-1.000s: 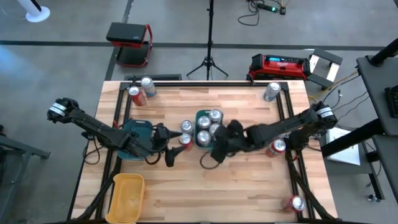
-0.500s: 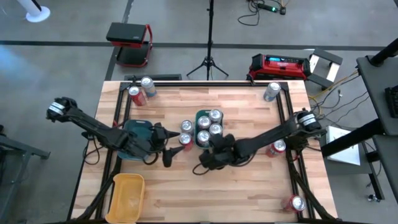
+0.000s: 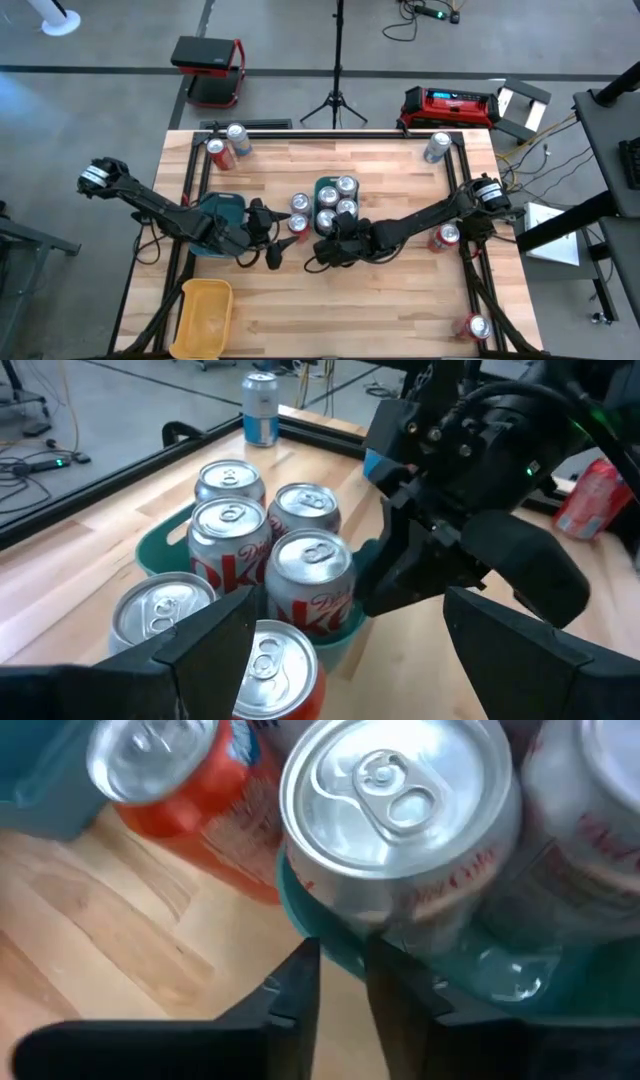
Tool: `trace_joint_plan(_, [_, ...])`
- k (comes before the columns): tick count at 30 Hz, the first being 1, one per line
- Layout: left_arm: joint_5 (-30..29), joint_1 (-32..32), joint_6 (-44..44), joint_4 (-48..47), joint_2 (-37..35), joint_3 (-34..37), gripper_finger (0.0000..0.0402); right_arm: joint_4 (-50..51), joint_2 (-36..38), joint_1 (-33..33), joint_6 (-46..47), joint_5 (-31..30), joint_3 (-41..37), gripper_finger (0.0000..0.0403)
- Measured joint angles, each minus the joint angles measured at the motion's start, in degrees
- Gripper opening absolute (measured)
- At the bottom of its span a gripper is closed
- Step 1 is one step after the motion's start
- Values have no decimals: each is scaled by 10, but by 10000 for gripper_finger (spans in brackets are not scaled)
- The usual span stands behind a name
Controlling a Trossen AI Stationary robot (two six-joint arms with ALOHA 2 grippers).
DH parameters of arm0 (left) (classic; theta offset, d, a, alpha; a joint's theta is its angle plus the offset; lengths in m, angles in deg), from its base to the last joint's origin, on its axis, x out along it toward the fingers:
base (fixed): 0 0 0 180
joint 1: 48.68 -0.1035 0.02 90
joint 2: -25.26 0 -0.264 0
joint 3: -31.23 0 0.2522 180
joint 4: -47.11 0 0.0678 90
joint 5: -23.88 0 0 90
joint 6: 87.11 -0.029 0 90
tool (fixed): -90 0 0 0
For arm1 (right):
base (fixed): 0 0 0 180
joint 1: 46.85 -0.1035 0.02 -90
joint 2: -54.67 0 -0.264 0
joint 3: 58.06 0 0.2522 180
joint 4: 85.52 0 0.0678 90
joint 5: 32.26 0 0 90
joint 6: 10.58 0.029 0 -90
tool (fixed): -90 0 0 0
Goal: Sort soda cans
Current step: Adjust the red-silver soda can in the light green bin
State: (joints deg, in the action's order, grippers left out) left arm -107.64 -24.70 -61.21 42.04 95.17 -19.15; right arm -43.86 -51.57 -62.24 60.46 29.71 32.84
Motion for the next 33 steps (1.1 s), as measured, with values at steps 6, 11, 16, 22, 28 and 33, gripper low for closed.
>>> trace_joint_plan(6, [0,-1,-6,0,2,0,306,-4,-4,12,5,1,0,32])
trace_joint_plan(11, [0,-1,-12,0,2,0,306,-3,-6,26,-4,10,0,27])
trace_joint_plan(16, [0,-1,-12,0,2,0,306,-1,-6,40,-12,32,-6,27])
trace_joint_plan(22, [0,-1,-12,0,2,0,306,2,-6,42,-21,35,-10,27])
trace_joint_plan(28, [0,-1,-12,0,2,0,306,4,-5,47,-46,40,-14,27])
trace_joint_plan(33, [1,-1,-12,-1,2,0,306,15,10,47,-66,41,-17,27])
